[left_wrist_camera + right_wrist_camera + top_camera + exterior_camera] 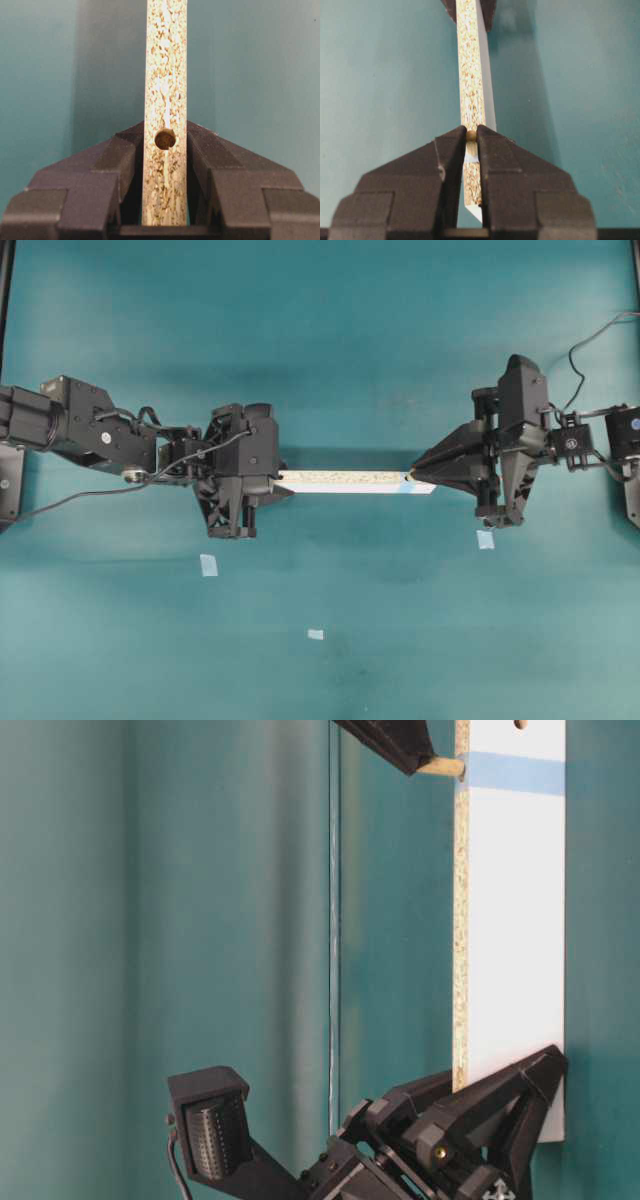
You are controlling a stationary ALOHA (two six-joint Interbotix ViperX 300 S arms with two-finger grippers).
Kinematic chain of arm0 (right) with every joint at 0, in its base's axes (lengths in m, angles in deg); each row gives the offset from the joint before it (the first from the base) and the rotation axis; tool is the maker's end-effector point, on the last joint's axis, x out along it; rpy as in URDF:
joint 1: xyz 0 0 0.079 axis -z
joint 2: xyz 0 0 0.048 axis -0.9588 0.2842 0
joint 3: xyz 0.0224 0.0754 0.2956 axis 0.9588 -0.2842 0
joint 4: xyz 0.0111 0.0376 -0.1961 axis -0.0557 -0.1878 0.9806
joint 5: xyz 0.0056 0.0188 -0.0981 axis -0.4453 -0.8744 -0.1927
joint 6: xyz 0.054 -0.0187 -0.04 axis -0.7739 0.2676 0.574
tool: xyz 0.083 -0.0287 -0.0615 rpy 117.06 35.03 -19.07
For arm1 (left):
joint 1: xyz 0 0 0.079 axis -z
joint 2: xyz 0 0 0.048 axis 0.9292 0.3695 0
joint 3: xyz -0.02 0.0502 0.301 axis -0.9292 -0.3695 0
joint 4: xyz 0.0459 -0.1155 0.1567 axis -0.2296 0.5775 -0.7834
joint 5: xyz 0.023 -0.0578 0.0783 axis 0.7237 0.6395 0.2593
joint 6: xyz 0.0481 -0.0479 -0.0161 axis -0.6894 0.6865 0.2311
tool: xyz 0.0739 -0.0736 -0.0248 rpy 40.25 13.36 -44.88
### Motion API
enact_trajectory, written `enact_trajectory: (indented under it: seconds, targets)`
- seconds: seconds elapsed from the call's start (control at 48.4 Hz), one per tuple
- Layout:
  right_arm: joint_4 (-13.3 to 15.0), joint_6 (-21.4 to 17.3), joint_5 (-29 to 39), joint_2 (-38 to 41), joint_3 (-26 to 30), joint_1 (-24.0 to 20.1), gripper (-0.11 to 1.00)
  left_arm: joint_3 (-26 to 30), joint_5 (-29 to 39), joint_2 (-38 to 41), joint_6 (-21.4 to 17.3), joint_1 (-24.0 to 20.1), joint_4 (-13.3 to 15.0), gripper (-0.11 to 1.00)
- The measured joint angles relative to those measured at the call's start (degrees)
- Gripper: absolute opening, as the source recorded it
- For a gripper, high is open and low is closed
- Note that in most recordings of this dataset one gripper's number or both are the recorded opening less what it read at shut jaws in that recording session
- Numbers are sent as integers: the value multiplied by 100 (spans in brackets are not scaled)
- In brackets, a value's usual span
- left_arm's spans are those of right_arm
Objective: Insert the rod into the hole on the wooden board.
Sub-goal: 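Align the held peg with the board's right-end hole using the right gripper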
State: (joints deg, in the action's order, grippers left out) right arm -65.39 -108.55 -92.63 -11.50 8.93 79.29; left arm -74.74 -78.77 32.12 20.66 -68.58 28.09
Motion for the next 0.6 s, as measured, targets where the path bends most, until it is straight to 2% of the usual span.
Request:
enact_trajectory:
  seconds: [0.6]
  targets:
    - [-9,0,9,-141,88,-9,10,9,-18,0,0,0,0,32]
